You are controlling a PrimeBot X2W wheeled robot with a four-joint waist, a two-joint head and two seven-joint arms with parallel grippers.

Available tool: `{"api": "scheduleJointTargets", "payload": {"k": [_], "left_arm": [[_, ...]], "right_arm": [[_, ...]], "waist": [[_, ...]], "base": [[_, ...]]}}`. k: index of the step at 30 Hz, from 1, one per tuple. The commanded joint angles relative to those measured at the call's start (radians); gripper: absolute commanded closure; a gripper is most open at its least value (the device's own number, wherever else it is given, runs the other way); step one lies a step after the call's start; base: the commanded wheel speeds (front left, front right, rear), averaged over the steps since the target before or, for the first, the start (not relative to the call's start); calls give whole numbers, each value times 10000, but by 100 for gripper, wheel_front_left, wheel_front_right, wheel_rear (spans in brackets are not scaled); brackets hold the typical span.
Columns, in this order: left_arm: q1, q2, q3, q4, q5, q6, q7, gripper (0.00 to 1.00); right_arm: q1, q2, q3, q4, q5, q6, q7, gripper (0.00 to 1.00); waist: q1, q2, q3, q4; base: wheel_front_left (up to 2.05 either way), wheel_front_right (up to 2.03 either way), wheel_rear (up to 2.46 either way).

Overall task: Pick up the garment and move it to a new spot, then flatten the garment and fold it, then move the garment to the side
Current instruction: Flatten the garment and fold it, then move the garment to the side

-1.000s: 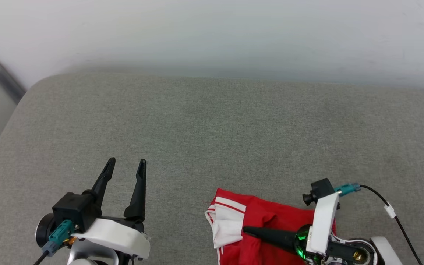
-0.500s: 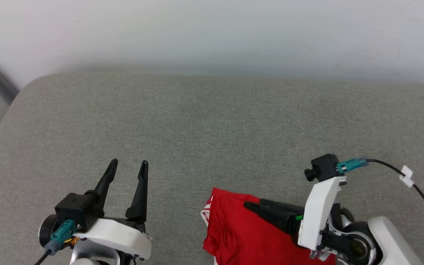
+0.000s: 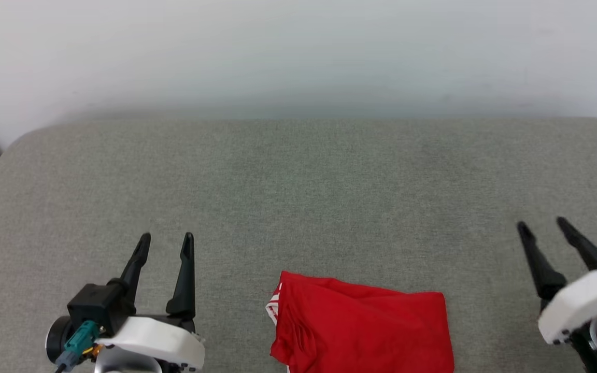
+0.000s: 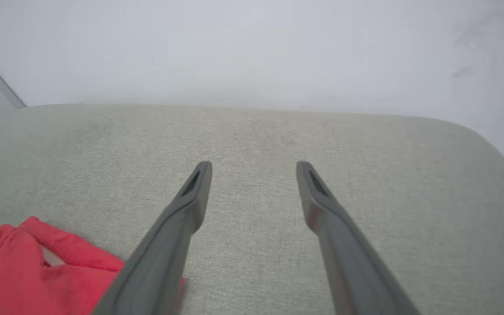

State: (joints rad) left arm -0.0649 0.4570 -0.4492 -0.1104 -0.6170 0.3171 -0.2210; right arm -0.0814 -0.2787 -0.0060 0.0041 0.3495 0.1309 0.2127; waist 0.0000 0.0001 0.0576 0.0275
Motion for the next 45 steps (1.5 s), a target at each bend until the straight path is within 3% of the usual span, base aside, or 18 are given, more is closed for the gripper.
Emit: {"api": "scheduleJointTargets", "payload": {"k": [1, 5, 10, 20, 31, 34, 38, 42, 45], "left_arm": [[136, -46, 16, 35, 66, 7, -72, 0], [467, -65, 46, 235, 73, -18, -211, 0], [835, -129, -81, 429, 173, -91, -308, 0], [984, -426, 222, 649, 132, -198, -412, 0], [769, -501, 638, 662, 356, -242, -450, 0], [628, -626, 783, 629, 430, -266, -455, 0], [502, -857, 1035, 522, 592, -363, -455, 0], [368, -1091, 1274, 453, 822, -529, -448, 0], [332, -1259, 1412, 445, 993, -670, -447, 0]], "right_arm": [[258, 167, -121, -154, -156, -4, -270, 0], [980, 369, -541, -633, -584, -4, -1270, 0], [1600, 558, -374, -1016, -746, -4, -1764, 0], [1850, 1020, -307, -1455, -741, -4, -1628, 0], [1687, 1010, -746, -1240, -481, -2, -1068, 0], [1680, 929, -1271, -925, 54, -2, -422, 0], [1546, 627, -2017, -223, 1156, 1, 1327, 0], [1442, 417, -2279, 387, 2352, -2, 4289, 0], [1395, 871, -2491, 531, 3249, -2, 6307, 0]], "waist": [[0, -1, -97, -48], [0, -1, -379, -148], [0, -1, -633, -234], [0, -1, -684, -356], [0, -1, -459, -213], [0, -1, -299, -14], [0, -1, -32, 288], [0, -1, 265, 591], [0, -1, 464, 771]], "base": [[0, 0, 0], [0, 0, 0], [0, 0, 0], [0, 0, 0], [0, 0, 0], [0, 0, 0], [0, 0, 0], [0, 0, 0], [0, 0, 0]]}}
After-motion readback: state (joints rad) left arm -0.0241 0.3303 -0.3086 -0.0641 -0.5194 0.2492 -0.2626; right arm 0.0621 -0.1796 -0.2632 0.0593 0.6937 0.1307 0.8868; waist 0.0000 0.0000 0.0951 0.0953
